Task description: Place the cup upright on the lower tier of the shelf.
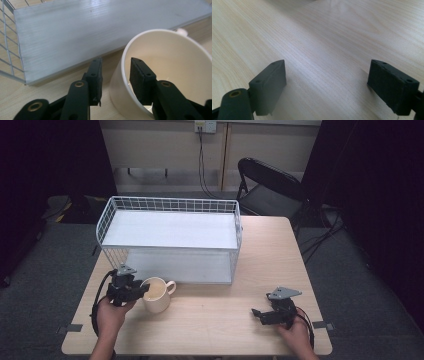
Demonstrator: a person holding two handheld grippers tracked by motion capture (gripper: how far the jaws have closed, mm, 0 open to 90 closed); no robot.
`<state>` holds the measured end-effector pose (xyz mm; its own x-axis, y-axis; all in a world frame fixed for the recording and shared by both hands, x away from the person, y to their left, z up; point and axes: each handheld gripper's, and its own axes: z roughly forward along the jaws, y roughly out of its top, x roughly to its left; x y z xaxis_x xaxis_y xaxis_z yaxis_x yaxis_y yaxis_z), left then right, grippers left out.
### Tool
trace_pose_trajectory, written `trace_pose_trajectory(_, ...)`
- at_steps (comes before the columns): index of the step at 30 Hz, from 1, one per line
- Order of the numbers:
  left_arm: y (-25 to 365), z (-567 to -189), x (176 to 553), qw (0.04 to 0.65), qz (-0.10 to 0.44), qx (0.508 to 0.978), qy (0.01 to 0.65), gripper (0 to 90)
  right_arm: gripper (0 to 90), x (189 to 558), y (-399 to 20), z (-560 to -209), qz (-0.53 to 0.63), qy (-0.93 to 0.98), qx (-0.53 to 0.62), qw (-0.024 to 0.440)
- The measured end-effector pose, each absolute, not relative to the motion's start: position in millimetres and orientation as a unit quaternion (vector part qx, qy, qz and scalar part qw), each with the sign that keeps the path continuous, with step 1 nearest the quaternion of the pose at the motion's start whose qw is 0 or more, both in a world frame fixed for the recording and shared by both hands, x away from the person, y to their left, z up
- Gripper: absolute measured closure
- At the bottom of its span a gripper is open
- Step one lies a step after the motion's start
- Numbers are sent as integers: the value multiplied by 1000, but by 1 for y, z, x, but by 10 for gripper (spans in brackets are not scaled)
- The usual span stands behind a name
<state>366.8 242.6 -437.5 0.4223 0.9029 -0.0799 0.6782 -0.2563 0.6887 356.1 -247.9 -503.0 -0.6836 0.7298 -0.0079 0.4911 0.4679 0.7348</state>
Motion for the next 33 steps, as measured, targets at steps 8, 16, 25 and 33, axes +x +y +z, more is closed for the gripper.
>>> trace_pose_trajectory(8, 235, -439, 368, 308, 183, 786, 504, 792, 145, 356, -248, -503, 367, 841, 363, 163)
trace_pose_trajectory(16, 235, -437, 365, 309, 185, 776, 519, 824, 145, 356, -248, -503, 367, 841, 363, 163)
trace_pose_trajectory(25, 227, -429, 369, 332, 194, 748, 541, 824, 145, 356, -248, -503, 367, 841, 363, 163)
trace_pose_trajectory(33, 220, -429, 374, 337, 215, 735, 548, 825, 145, 356, -248, -503, 367, 841, 363, 163)
